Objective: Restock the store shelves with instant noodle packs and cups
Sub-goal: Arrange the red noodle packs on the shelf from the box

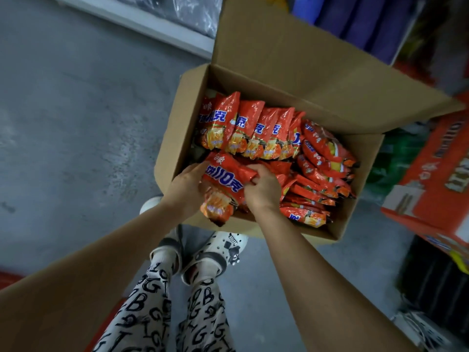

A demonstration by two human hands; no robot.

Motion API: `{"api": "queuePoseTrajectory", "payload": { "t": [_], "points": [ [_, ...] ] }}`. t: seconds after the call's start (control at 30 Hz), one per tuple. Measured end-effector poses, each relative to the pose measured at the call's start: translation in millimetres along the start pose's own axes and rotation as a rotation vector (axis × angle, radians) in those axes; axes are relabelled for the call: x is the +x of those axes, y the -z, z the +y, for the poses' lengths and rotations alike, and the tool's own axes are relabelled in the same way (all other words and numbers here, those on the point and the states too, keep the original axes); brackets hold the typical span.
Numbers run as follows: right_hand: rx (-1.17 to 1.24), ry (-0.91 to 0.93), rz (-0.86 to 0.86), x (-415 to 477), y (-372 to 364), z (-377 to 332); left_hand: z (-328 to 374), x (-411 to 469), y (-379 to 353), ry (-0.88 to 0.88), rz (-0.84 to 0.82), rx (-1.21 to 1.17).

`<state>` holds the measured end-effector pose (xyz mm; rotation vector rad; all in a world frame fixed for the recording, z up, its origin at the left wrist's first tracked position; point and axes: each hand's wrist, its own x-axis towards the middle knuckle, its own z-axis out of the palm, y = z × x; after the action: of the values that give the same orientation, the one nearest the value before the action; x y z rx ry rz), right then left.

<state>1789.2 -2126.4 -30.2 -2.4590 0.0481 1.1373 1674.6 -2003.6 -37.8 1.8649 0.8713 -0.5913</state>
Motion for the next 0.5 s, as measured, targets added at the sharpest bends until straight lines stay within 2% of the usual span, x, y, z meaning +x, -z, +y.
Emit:
{"api": "queuePoseTrajectory", "payload": {
  "t": [0.17, 0.3, 0.5],
  "points": [
    [0.11, 0.012, -0.053, -19, 59, -4, 27, -14, 26, -0.009, 0.003, 0.028],
    [0.262, 0.02, -0.19, -29, 96, -17, 41, -21, 42, 0.047, -0.082, -0.014],
    [0.396, -0.035, -0.204, -28, 101, -32, 43, -25, 61, 0.113, -0.06, -0.485]
  ]
}}
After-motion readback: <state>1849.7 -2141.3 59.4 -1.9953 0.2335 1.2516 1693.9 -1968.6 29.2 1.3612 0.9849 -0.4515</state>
